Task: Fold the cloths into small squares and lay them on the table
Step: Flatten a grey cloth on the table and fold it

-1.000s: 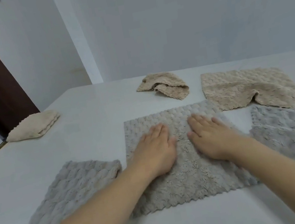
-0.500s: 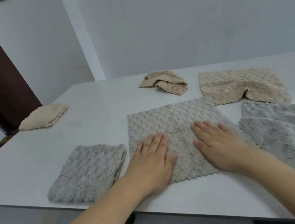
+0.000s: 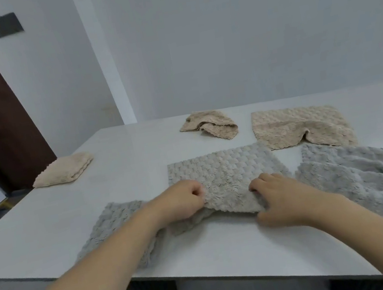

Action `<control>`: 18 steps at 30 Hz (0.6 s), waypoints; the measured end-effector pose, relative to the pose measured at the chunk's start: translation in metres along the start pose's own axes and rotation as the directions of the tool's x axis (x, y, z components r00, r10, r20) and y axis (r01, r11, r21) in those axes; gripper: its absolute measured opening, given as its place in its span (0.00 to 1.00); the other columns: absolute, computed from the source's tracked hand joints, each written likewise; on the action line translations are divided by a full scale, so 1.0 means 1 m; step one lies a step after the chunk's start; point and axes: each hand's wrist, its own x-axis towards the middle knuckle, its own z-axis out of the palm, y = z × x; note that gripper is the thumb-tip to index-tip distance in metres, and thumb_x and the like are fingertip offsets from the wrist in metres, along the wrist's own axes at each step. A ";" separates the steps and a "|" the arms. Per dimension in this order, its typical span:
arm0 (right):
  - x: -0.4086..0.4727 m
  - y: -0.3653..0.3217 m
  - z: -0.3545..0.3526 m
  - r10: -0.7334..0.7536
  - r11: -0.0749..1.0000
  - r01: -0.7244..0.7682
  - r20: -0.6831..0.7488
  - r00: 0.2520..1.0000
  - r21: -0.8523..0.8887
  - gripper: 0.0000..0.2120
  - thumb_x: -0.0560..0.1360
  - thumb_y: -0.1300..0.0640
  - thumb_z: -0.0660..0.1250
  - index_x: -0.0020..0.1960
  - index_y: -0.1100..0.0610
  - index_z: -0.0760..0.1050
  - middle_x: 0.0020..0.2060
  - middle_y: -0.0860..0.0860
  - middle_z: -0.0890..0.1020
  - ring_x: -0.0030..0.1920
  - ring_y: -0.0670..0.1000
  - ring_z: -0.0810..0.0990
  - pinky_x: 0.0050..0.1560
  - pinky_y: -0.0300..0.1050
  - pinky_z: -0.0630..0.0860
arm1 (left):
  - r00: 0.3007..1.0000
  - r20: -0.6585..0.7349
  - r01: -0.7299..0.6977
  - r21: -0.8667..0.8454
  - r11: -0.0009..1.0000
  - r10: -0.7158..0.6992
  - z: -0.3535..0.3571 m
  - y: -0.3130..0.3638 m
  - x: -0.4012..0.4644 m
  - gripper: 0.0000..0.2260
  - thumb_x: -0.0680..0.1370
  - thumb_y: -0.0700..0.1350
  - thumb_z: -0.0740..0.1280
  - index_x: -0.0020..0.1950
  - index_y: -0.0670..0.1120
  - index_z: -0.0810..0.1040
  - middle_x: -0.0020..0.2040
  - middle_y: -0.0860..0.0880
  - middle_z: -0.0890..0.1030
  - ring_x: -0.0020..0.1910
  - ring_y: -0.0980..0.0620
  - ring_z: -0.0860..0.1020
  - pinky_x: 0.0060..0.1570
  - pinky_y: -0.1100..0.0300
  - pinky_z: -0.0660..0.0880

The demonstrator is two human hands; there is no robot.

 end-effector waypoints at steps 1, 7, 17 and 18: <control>0.002 0.003 -0.004 0.030 0.999 -0.031 -0.030 0.999 -0.039 0.17 0.73 0.51 0.61 0.61 0.50 0.67 0.57 0.48 0.73 0.59 0.53 0.72 0.56 0.48 0.71 | 1.000 0.004 0.031 -0.036 0.999 -0.031 -0.005 -0.002 0.003 0.08 0.75 0.37 0.60 0.39 0.49 0.71 0.35 0.52 0.72 0.33 0.53 0.68 0.33 0.61 0.66; 0.033 0.038 -0.044 0.327 0.922 -0.237 -0.286 0.901 0.308 0.06 0.73 0.62 0.59 0.43 0.51 0.70 0.43 0.51 0.78 0.42 0.54 0.76 0.37 0.45 0.69 | 0.971 0.239 0.083 -0.384 0.920 0.012 -0.022 -0.004 0.008 0.09 0.69 0.42 0.65 0.33 0.50 0.66 0.31 0.51 0.67 0.27 0.53 0.63 0.26 0.60 0.57; 0.122 0.057 -0.022 0.481 0.826 -0.302 -0.313 0.819 0.477 0.11 0.79 0.55 0.54 0.40 0.58 0.68 0.36 0.54 0.74 0.35 0.53 0.71 0.33 0.44 0.63 | 0.994 -0.095 0.033 -0.132 0.991 -0.046 -0.043 -0.033 0.085 0.13 0.76 0.48 0.68 0.36 0.43 0.71 0.30 0.48 0.67 0.30 0.51 0.65 0.33 0.59 0.61; 0.129 0.058 -0.017 0.488 0.839 -0.334 -0.324 0.811 0.429 0.12 0.80 0.54 0.53 0.45 0.60 0.70 0.40 0.55 0.76 0.38 0.55 0.73 0.36 0.45 0.66 | 0.991 -0.125 0.028 -0.103 0.994 -0.041 -0.043 -0.035 0.094 0.15 0.76 0.48 0.68 0.34 0.44 0.68 0.29 0.50 0.65 0.29 0.51 0.64 0.32 0.59 0.60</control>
